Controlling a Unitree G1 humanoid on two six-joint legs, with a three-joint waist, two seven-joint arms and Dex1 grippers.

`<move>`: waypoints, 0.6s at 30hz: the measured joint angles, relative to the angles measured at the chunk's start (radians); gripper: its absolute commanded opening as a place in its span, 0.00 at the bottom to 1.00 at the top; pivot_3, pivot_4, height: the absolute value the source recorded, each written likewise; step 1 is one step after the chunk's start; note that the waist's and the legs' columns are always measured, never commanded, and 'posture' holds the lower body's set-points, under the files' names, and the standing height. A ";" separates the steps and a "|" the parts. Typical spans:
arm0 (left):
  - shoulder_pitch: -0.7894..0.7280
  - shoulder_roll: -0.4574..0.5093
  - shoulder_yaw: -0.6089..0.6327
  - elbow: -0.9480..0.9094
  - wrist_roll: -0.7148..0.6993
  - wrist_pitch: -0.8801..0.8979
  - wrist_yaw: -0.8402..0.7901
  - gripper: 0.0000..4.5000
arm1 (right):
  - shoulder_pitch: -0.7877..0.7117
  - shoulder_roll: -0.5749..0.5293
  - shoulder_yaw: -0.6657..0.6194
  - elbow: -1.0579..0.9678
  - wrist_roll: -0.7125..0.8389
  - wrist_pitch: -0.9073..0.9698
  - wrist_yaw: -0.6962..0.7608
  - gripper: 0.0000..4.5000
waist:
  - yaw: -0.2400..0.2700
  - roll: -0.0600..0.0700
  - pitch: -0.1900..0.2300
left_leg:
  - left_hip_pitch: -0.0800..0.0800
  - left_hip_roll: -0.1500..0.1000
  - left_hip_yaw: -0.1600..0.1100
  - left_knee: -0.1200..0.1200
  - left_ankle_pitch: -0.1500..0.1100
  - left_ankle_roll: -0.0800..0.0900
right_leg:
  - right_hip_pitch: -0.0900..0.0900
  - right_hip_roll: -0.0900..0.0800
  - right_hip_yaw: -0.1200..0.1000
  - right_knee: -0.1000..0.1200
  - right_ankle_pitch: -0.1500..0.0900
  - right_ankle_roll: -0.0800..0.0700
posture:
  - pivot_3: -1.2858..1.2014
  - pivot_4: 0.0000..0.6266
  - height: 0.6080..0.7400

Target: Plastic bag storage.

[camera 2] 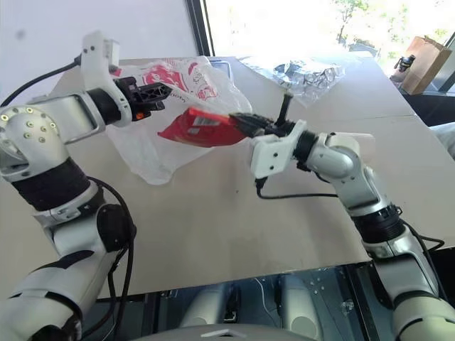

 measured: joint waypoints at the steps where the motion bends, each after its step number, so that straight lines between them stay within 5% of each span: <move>1: 0.000 0.002 0.010 0.018 -0.023 0.000 0.011 0.00 | -0.029 0.009 -0.011 0.027 -0.020 -0.011 -0.029 0.01 | 0.000 0.000 0.000 | 0.000 0.000 0.000 0.000 0.000 0.000 | 0.000 0.000 0.000 0.000 0.000 0.000 | 0.52 0.24 1.00; 7: -0.030 -0.044 0.128 0.166 -0.251 0.000 0.134 0.00 | -0.099 0.104 0.008 0.120 -0.153 -0.057 -0.177 0.01 | -0.001 0.000 0.000 | 0.000 0.000 -0.001 -0.001 0.001 -0.001 | 0.000 -0.002 -0.001 0.001 0.000 0.000 | 0.52 0.24 1.00; 14: -0.068 -0.092 0.279 0.371 -0.776 0.000 0.556 0.00 | -0.097 0.179 0.112 0.293 -0.293 -0.139 -0.318 0.01 | -0.001 0.000 0.000 | 0.000 -0.001 -0.002 -0.002 0.001 -0.002 | -0.001 -0.005 -0.001 0.000 0.000 0.000 | 0.52 0.24 1.00; 18: -0.043 -0.080 0.243 0.401 -1.113 -0.044 0.825 0.00 | -0.076 0.180 0.143 0.335 -0.318 -0.181 -0.339 0.01 | -0.001 0.000 0.000 | 0.001 -0.002 -0.002 -0.004 0.001 -0.002 | -0.001 -0.006 0.000 0.000 0.000 0.000 | 0.52 0.24 1.00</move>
